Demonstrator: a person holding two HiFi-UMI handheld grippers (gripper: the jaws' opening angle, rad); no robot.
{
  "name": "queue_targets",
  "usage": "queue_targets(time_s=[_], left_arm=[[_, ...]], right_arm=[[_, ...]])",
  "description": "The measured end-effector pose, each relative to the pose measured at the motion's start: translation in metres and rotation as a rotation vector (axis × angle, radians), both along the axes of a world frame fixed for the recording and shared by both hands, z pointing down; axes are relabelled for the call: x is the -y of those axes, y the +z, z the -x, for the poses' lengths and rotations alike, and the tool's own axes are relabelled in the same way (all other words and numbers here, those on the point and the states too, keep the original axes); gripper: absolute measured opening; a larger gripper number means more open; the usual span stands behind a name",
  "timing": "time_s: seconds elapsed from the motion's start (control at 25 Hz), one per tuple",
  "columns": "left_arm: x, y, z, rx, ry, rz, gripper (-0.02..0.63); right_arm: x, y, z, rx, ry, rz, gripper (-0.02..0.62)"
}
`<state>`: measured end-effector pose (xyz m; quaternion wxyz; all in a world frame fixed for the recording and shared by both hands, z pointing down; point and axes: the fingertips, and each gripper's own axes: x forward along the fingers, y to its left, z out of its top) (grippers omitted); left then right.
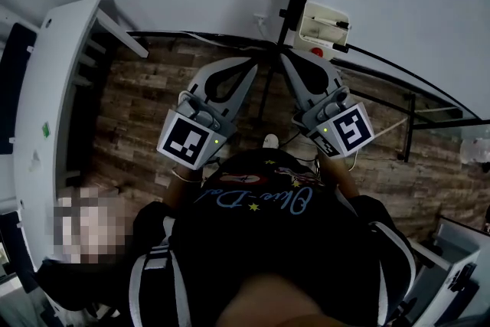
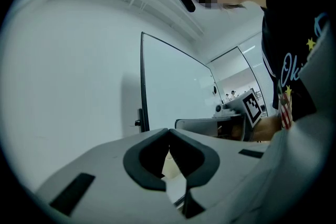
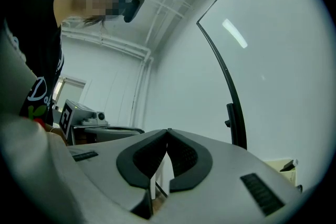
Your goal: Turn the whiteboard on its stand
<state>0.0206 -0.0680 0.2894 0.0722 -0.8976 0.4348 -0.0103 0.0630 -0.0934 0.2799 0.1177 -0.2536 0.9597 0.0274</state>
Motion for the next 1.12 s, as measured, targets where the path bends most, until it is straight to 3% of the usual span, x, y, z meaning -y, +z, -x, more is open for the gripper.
queue_targets(time_s=[0.88, 1.12], left_arm=[[0.057, 0.001, -0.033, 0.022, -0.038, 0.001, 0.025], [0.064, 0.003, -0.035, 0.024, -0.007, 0.001, 0.025]], right_arm=[[0.051, -0.008, -0.024, 0.064, -0.081, -0.004, 0.018], [0.060, 0.000, -0.025, 0.031, -0.045, -0.002, 0.018]])
